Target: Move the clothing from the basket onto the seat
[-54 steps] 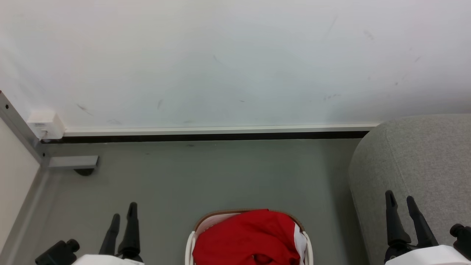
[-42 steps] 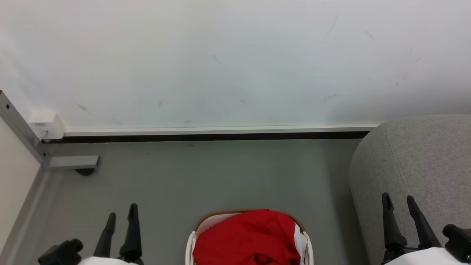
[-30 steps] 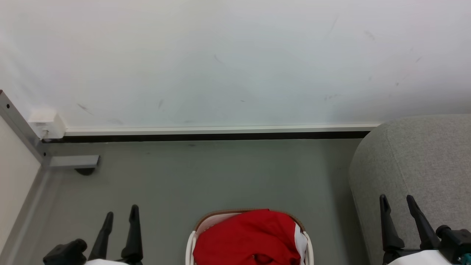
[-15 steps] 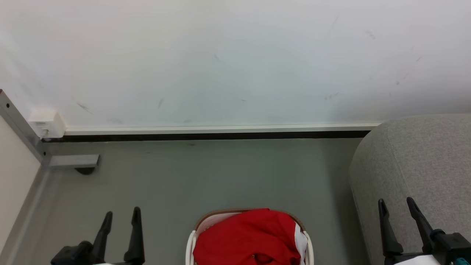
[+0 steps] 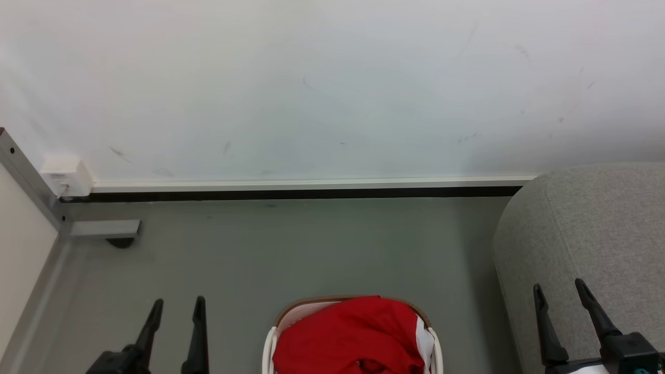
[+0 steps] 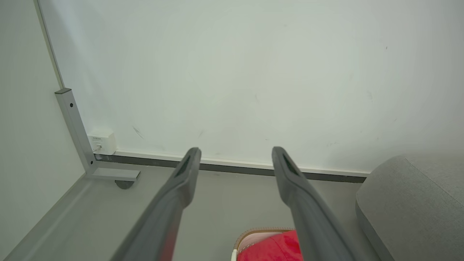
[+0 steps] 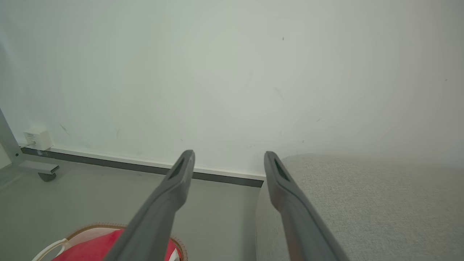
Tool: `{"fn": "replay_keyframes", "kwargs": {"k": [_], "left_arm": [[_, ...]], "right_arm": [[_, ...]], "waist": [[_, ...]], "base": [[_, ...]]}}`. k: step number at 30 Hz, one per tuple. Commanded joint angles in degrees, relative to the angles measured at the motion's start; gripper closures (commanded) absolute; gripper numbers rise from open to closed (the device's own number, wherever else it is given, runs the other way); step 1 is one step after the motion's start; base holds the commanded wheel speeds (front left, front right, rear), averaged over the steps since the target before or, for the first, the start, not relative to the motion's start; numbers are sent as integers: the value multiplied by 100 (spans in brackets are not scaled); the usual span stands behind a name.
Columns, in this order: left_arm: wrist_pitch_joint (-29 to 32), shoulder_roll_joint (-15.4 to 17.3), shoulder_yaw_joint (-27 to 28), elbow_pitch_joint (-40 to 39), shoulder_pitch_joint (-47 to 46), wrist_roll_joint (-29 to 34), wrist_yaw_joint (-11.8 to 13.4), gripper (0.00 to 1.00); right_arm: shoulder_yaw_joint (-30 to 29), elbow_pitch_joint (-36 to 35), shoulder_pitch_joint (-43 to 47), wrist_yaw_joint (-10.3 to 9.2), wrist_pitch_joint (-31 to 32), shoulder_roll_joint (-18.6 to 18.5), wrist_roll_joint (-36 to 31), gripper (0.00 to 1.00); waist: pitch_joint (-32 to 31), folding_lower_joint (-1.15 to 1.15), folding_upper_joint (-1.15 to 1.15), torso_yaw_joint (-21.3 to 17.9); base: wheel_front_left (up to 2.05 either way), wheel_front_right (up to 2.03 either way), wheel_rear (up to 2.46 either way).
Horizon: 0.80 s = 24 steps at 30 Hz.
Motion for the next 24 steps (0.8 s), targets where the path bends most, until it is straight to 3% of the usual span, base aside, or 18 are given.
{"fn": "replay_keyframes", "kwargs": {"k": [1,24], "left_arm": [[-58,50,0,-24,39,128,-19,0],[-246,-81,120,69,166,807,-239,0]], "right_arm": [[-3,-22,25,-10,-55,-52,-105,0],[-39,9,111,-12,-252,-52,-880,0]], "waist": [[-2,0,0,1],[-17,0,0,-69]], "base": [[0,0,0],[0,0,0]]}}
